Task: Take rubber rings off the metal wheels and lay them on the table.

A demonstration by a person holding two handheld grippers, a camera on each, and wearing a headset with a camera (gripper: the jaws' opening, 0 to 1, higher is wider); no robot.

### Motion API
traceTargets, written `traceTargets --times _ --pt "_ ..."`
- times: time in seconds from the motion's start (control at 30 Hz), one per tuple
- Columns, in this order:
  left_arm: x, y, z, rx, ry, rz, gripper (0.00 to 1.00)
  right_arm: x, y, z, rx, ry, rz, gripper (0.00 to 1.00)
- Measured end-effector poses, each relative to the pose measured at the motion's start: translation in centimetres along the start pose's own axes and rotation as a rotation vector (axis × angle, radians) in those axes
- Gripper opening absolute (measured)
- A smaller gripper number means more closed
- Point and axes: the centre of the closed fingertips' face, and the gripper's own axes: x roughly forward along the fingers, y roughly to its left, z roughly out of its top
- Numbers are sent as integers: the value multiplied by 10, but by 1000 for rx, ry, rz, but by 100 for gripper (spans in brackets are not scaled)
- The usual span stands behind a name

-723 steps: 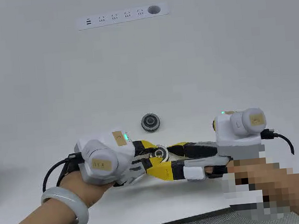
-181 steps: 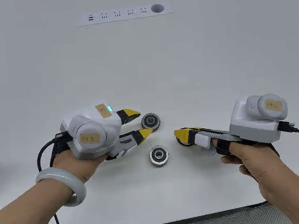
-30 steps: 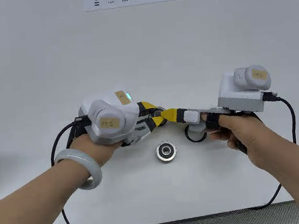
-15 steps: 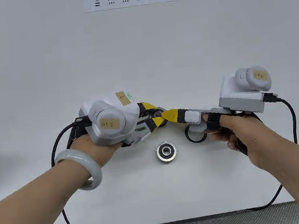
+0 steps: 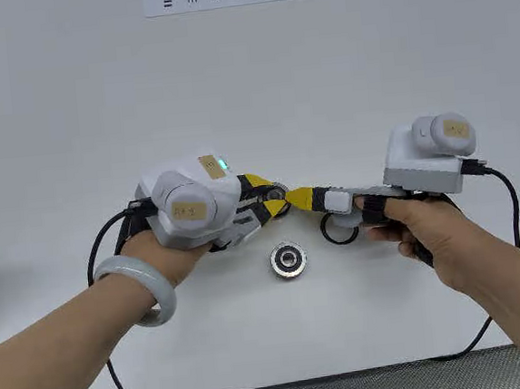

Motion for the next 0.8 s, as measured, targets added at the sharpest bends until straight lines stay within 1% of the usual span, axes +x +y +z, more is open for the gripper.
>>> traceTargets --times 0.1,0.27,0.37,0.5,0.63,0.8 --pt "0 0 0 -1 -1 0 13 4 1 5 -12 -19 -1 19" --pt "0 0 0 -2 -3 0 13 12 2 7 -28 -4 6 20" --pt "0 0 0 -3 -2 1 13 12 1 8 -34 -4 5 21" --pt "-1 0 0 -3 -3 2 13 13 -3 5 -46 19 -6 21" --pt "-1 0 0 -5 -4 3 13 11 -1 2 -38 26 2 21" --pt "-1 0 0 -4 -4 3 13 6 1 2 -36 21 8 21"
